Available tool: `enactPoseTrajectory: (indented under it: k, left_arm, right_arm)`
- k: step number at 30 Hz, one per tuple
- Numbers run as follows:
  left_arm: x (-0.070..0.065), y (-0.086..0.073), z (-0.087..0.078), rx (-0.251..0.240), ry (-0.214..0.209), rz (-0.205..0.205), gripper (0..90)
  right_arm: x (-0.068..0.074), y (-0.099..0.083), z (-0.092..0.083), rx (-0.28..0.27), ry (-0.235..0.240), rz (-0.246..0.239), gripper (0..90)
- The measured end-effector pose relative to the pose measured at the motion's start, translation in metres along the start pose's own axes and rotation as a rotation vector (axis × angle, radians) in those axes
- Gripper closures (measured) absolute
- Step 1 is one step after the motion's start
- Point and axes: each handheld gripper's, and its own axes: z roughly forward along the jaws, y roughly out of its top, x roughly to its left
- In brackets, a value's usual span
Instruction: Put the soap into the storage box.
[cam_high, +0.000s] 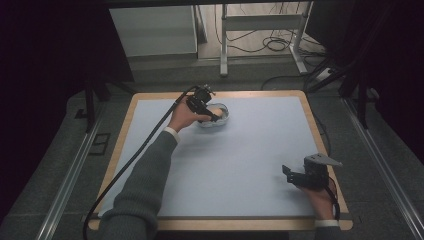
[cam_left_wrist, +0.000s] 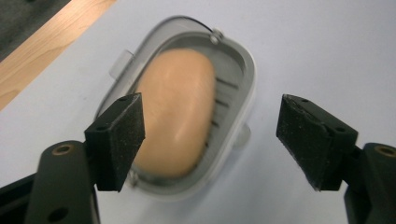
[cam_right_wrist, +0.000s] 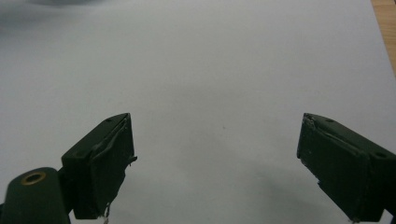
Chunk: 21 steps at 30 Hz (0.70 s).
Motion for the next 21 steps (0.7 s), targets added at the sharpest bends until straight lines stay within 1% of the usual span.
enactPoseTrajectory:
  k: [5, 7, 9, 13, 16, 21]
  left_arm:
    - [-0.008, -0.006, -0.014, -0.032, 0.035, 0.022, 20.0]
    - [-0.011, -0.011, -0.017, -0.046, 0.028, 0.025, 20.0]
    - [-0.015, -0.016, -0.018, -0.053, 0.030, 0.030, 19.6]
    - [-0.022, -0.032, -0.022, -0.065, 0.020, 0.027, 19.4]
    - [-0.027, -0.044, -0.026, -0.086, 0.008, 0.012, 19.2]
    - [-0.035, -0.068, -0.034, -0.109, -0.001, 0.001, 19.1]
  right_arm:
    - [0.001, 0.000, 0.001, 0.002, -0.002, 0.000, 10.9]
    - [0.002, 0.000, 0.002, 0.005, -0.001, 0.001, 10.9]
    - [0.002, 0.000, 0.002, 0.005, 0.001, -0.001, 10.9]
    - [0.002, 0.001, 0.000, 0.002, 0.002, -0.004, 10.9]
    - [0.002, 0.000, 0.000, 0.001, 0.002, -0.002, 10.9]
    - [0.003, 0.000, 0.001, 0.005, 0.005, -0.005, 10.9]
